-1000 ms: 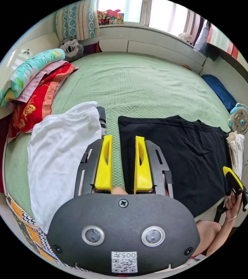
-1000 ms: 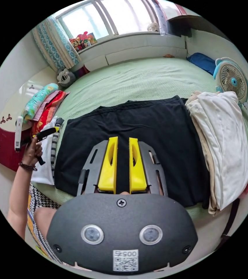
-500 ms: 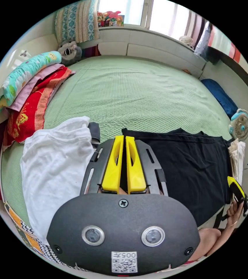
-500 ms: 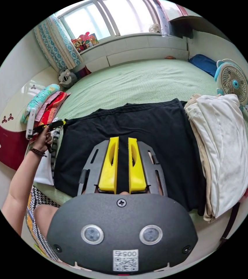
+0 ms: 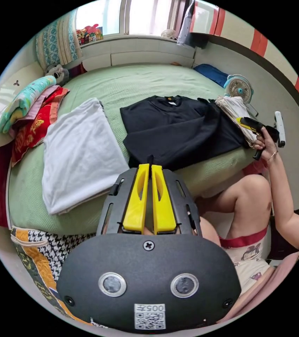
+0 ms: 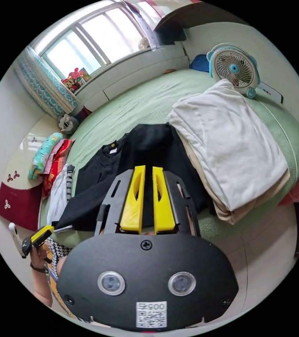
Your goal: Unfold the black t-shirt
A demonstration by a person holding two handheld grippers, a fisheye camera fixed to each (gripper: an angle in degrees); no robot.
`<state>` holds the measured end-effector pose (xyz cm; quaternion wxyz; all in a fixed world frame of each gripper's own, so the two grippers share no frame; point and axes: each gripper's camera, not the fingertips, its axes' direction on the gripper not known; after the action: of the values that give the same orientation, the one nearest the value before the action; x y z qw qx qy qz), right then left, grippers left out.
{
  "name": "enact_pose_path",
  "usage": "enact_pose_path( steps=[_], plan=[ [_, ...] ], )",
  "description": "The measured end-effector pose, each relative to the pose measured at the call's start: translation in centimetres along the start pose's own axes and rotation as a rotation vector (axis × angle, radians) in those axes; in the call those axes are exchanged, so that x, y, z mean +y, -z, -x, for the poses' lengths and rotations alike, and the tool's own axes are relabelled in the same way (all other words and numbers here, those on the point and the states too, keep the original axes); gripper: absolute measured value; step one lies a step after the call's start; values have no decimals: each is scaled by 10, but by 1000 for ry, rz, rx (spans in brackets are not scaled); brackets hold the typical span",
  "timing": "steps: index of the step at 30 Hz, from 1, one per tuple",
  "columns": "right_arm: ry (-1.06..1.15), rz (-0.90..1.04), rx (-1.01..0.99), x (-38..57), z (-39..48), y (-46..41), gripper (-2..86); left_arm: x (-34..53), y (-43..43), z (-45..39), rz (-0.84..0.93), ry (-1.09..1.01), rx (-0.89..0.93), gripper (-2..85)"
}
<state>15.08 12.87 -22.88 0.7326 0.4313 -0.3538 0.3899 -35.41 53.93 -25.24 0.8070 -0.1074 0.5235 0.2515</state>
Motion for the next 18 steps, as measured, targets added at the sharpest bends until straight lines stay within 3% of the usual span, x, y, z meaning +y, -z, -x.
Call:
enact_pose_path(
  steps=[8, 18],
  plan=[
    [143, 88, 67, 47, 5, 16, 70, 75, -6, -2, 51, 64, 12, 7],
    [497, 127, 165, 14, 130, -46, 120, 99, -35, -4, 114, 100, -15, 11]
  ],
)
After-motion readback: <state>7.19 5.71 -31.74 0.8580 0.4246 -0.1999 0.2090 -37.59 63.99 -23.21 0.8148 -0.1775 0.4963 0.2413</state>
